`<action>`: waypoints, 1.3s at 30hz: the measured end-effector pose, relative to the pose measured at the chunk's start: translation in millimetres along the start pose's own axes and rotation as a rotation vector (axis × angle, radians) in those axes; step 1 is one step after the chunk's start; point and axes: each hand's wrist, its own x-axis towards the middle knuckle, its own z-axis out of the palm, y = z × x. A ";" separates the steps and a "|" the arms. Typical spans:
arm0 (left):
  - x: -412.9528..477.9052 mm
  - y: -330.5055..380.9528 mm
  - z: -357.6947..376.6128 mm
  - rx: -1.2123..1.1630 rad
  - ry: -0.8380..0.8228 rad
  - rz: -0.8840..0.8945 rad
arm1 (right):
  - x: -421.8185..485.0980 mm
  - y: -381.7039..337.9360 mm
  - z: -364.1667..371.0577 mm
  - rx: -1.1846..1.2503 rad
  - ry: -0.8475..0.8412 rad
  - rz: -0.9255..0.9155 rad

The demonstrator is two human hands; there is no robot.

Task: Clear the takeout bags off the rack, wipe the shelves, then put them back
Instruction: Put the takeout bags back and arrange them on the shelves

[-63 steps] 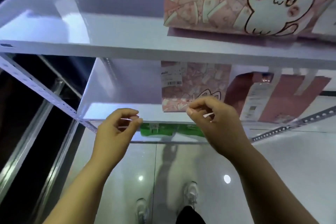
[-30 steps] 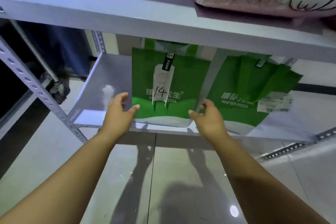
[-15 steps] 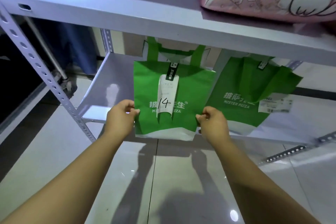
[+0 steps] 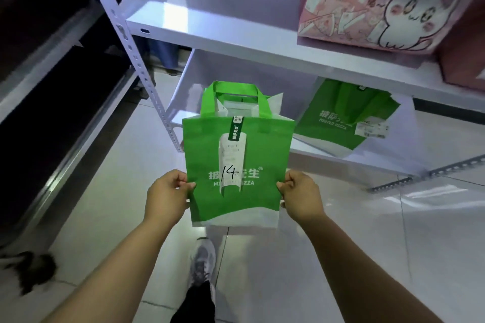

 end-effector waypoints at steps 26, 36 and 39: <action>-241.5 328.9 -177.6 -0.249 0.119 0.582 | -229.5 -289.9 -260.2 0.213 0.266 -0.510; -212.1 485.4 -228.1 -0.272 0.178 0.877 | -210.6 -419.0 -330.4 0.367 0.370 -0.787; -196.5 522.2 -232.8 -0.270 0.183 0.927 | -193.1 -448.5 -341.8 0.375 0.433 -0.825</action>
